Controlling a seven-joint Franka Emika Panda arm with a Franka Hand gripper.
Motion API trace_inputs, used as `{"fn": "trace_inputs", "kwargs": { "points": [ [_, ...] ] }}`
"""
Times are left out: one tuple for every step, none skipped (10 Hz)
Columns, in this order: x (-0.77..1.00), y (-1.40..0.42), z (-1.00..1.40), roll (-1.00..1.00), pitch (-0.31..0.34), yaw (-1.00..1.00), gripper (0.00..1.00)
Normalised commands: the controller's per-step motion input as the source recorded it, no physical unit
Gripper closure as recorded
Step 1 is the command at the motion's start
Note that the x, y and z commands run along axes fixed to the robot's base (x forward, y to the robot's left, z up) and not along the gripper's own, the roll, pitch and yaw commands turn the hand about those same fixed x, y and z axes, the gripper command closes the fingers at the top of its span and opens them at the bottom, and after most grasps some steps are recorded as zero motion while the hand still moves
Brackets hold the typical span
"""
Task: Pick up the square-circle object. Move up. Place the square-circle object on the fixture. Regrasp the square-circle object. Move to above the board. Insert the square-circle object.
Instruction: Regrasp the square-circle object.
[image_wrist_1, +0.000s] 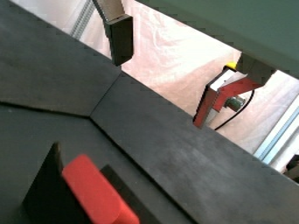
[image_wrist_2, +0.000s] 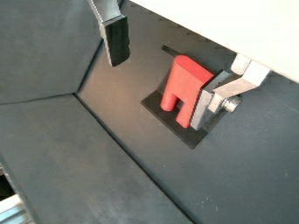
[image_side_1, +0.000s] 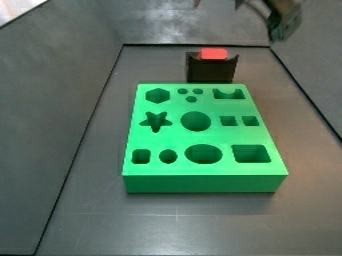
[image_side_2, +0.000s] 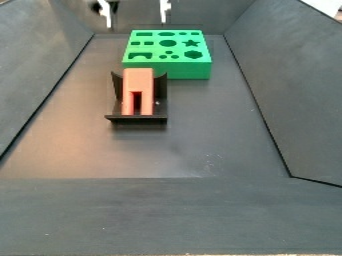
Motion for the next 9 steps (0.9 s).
{"fn": "trace_inputs", "kwargs": {
  "points": [
    [0.06,0.06,-1.00,0.08,-0.064,0.07,0.00],
    [0.07,0.06,-1.00,0.06,-0.072,0.05,0.00],
    [0.07,0.05,-1.00,0.06,-0.076,0.04,0.00],
    [0.08,0.05,-1.00,0.06,-0.078,0.02,0.00],
    [0.09,0.04,-1.00,0.06,-0.070,0.00,0.00],
    [0.10,0.04,-1.00,0.06,-0.059,-0.01,0.00],
    [0.10,0.03,-0.90,0.06,-0.047,-0.01,0.00],
    [0.09,0.02,-0.74,0.06,-0.039,-0.02,0.00],
    [0.08,0.01,-0.59,0.06,-0.033,-0.01,0.00]
  ]
}}
